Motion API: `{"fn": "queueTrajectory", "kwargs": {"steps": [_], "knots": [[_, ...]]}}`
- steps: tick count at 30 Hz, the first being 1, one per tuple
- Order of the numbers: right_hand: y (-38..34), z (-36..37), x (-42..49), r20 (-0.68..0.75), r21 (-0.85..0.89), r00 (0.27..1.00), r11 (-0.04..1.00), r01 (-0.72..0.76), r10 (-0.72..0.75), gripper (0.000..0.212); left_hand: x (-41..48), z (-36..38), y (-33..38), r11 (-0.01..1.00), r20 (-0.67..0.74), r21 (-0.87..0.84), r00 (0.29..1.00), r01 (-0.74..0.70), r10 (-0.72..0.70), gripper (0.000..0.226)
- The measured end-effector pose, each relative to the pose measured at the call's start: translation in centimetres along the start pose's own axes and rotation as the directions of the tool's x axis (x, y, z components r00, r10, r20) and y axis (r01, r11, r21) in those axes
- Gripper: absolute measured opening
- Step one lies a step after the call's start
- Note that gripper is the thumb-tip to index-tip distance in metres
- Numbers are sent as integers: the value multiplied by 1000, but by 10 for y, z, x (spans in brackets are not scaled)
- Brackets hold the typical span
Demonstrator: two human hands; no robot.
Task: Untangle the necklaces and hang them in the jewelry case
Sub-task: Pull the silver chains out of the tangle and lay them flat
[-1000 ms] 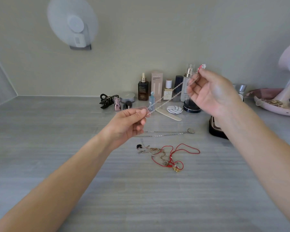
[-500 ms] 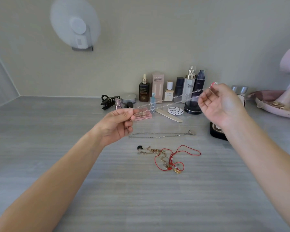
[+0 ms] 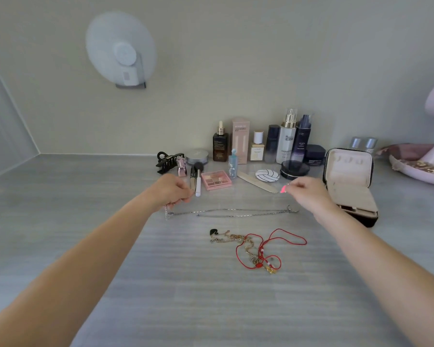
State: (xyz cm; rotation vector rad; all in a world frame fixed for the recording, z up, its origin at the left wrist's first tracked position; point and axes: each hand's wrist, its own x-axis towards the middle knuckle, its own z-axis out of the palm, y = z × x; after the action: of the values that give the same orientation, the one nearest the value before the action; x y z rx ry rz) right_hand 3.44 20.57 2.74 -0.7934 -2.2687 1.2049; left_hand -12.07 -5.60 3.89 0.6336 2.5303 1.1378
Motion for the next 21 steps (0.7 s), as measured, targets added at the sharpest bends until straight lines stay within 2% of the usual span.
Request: {"fn": "queueTrajectory", "kwargs": {"steps": [2, 5, 9, 13, 16, 21], "knots": [[2, 2, 1, 24, -37, 1000, 999, -4, 5, 9, 6, 1, -3, 997, -3, 76, 1000, 11, -10, 21], [7, 4, 6, 42, -79, 999, 996, -29, 32, 10, 11, 2, -5, 995, -15, 92, 999, 41, -39, 21], [13, 9, 12, 19, -187, 999, 982, -28, 32, 23, 17, -3, -8, 987, -41, 148, 998, 62, -57, 23], [13, 9, 13, 25, -302, 1000, 953, -4, 12, 26, 20, -7, -13, 982, -36, 173, 997, 75, -69, 17], [12, 8, 14, 19, -361, 1000, 933, -12, 20, 38, 19, -6, -16, 969, -17, 235, 997, 72, -70, 13], [19, 10, 15, -4, -370, 1000, 929, 3, -5, 20, 16, -3, -21, 969, -41, 246, 999, 16, -6, 12]]}}
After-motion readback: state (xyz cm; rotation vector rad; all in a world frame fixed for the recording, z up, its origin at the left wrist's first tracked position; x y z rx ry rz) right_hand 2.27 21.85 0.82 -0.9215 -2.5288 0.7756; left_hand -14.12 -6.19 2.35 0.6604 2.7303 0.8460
